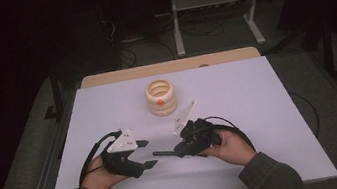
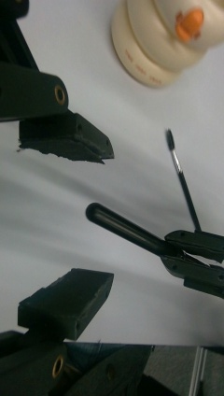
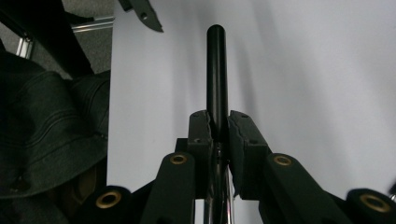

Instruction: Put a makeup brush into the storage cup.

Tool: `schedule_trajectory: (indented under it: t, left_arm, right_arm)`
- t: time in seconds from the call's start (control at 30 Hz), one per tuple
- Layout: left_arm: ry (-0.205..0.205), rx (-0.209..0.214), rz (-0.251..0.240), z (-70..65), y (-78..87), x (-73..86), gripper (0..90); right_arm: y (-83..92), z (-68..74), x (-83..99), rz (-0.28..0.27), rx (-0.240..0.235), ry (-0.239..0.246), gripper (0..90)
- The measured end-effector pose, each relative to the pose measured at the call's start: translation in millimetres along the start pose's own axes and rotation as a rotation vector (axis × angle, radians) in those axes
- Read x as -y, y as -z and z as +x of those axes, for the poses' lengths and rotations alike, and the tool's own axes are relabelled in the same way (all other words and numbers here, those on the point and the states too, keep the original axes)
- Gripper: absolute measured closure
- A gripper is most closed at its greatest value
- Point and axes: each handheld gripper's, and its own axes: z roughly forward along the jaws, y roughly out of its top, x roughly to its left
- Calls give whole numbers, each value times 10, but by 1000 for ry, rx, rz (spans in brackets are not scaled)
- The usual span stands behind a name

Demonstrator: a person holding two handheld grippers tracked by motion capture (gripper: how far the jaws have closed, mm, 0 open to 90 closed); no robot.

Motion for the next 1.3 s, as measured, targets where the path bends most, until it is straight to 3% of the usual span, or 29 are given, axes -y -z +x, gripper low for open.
schedule_trajectory:
  t: [0.07,0.17,0.2,0.27,0.3,0.33,0.37,0.43,0.5,0.53,0.7,0.73,0.9,1.03,1.07,1.13,1.17,1.3]
  left_arm:
    - [-9,10,18,-9,-40,-16,365]
    - [-43,72,72,-45,-209,-90,443]
    - [-43,72,72,-45,-209,-90,459]
    - [-53,113,95,-72,-322,-145,497]
    - [-53,113,95,-72,-322,-145,516]
    - [-91,118,128,-85,-371,-175,533]
    - [-91,118,128,-85,-371,-175,563]
    - [-110,153,155,-103,-416,-207,611]
    - [-121,162,162,-109,-429,-213,634]
    - [-147,175,184,-118,-453,-228,667]
    - [-160,189,222,-111,-493,-229,722]
    - [-146,198,218,-113,-503,-224,733]
    - [-173,223,218,-136,-484,-217,780]
    - [-173,203,202,-184,-457,-211,791]
    - [-196,190,182,-180,-412,-199,791]
    - [-183,185,165,-180,-398,-186,791]
    - [-183,183,155,-166,-381,-177,791]
    - [-137,187,110,-126,-325,-125,791]
  right_arm:
    - [-8,12,26,5,-7,1,786]
    - [-50,30,107,8,-22,4,786]
    - [-50,30,107,8,-22,4,786]
    - [-75,29,135,0,-40,8,787]
    - [-83,32,136,-1,-46,7,786]
    - [-92,33,135,-6,-52,12,787]
    - [-100,37,132,-5,-55,17,787]
    - [-117,46,125,-4,-61,25,786]
    - [-127,46,123,-5,-65,30,786]
    - [-141,53,118,11,-70,40,786]
    - [-145,66,112,18,-86,46,787]
    - [-142,72,108,19,-85,49,786]
    - [-129,90,94,18,-94,70,784]
    - [-112,69,109,6,-110,53,762]
    - [-87,51,139,-6,-111,19,624]
    - [-73,36,161,-4,-118,11,607]
    - [-69,13,184,-22,-108,34,596]
    - [1,-12,264,-41,-123,4,599]
